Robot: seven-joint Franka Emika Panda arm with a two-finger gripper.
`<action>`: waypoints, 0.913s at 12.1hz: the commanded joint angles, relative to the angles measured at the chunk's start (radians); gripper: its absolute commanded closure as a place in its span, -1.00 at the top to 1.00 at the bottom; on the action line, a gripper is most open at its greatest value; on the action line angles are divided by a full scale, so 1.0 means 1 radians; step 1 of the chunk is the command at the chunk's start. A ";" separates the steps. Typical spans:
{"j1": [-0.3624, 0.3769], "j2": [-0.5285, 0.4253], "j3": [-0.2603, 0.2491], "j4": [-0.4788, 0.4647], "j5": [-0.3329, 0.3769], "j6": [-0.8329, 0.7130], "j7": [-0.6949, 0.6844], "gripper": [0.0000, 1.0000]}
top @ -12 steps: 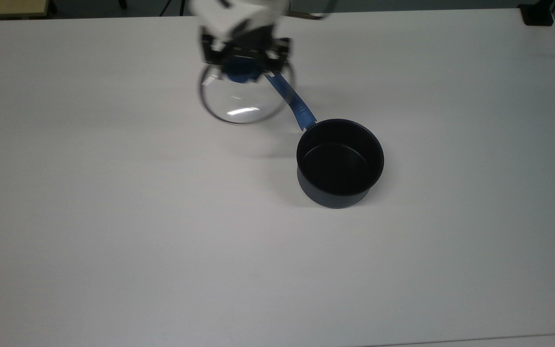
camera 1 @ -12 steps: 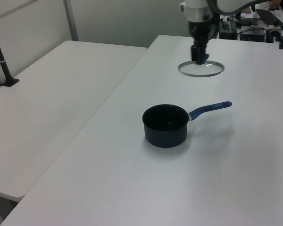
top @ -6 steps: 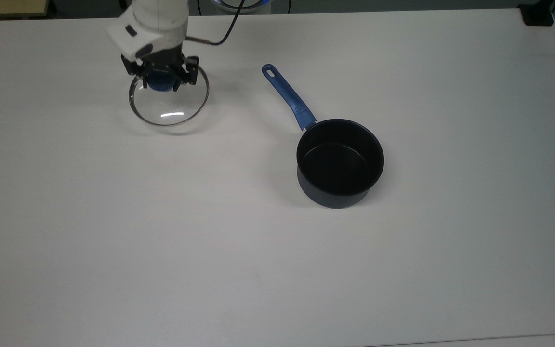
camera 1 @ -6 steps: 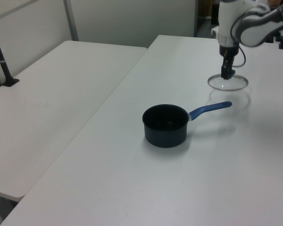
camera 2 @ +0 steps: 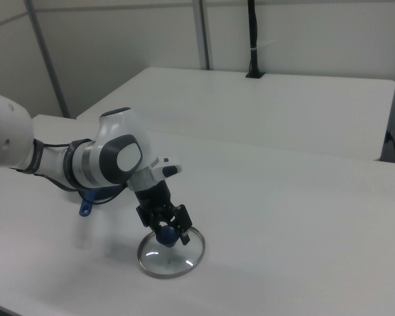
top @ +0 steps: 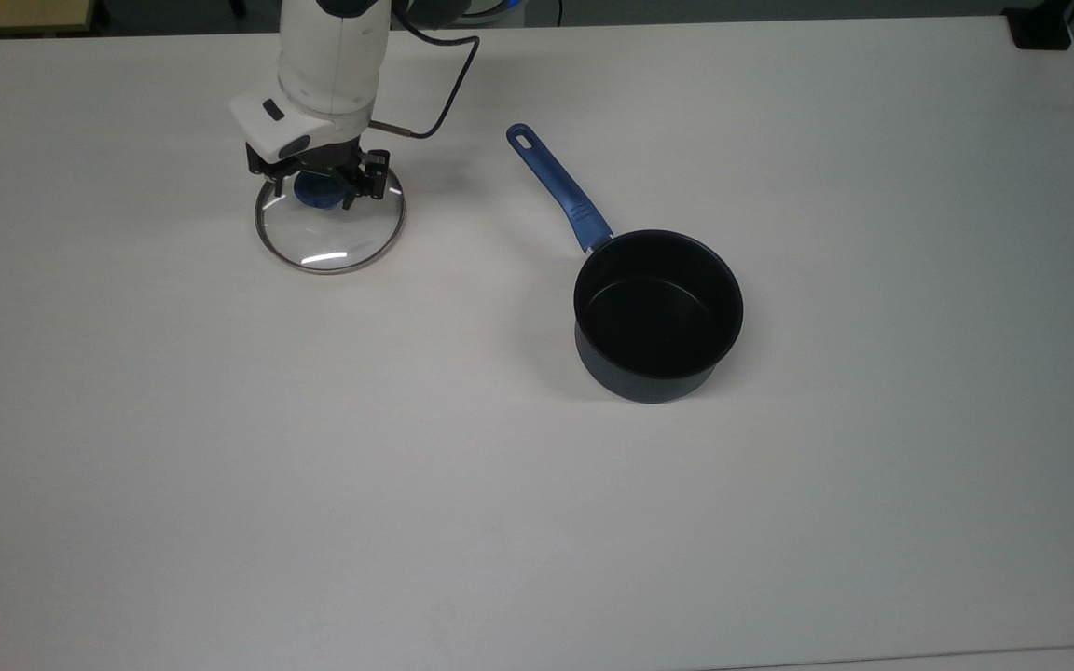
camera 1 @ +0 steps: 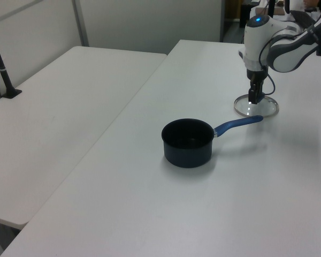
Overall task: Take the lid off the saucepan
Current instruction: 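Carry the lid away from the saucepan and lower it onto the table, then open the gripper, release the lid, and raise the gripper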
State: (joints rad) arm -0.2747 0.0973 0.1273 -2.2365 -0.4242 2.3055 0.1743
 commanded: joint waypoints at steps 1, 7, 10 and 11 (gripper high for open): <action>0.012 -0.047 0.012 0.163 0.010 -0.192 0.112 1.00; 0.133 -0.138 -0.059 0.640 0.398 -0.725 0.082 1.00; 0.270 -0.160 -0.162 0.606 0.409 -0.649 -0.040 1.00; 0.266 -0.156 -0.163 0.606 0.409 -0.599 -0.141 1.00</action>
State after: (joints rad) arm -0.0464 -0.0452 0.0028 -1.5939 -0.0313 1.6103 0.2054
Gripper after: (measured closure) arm 0.000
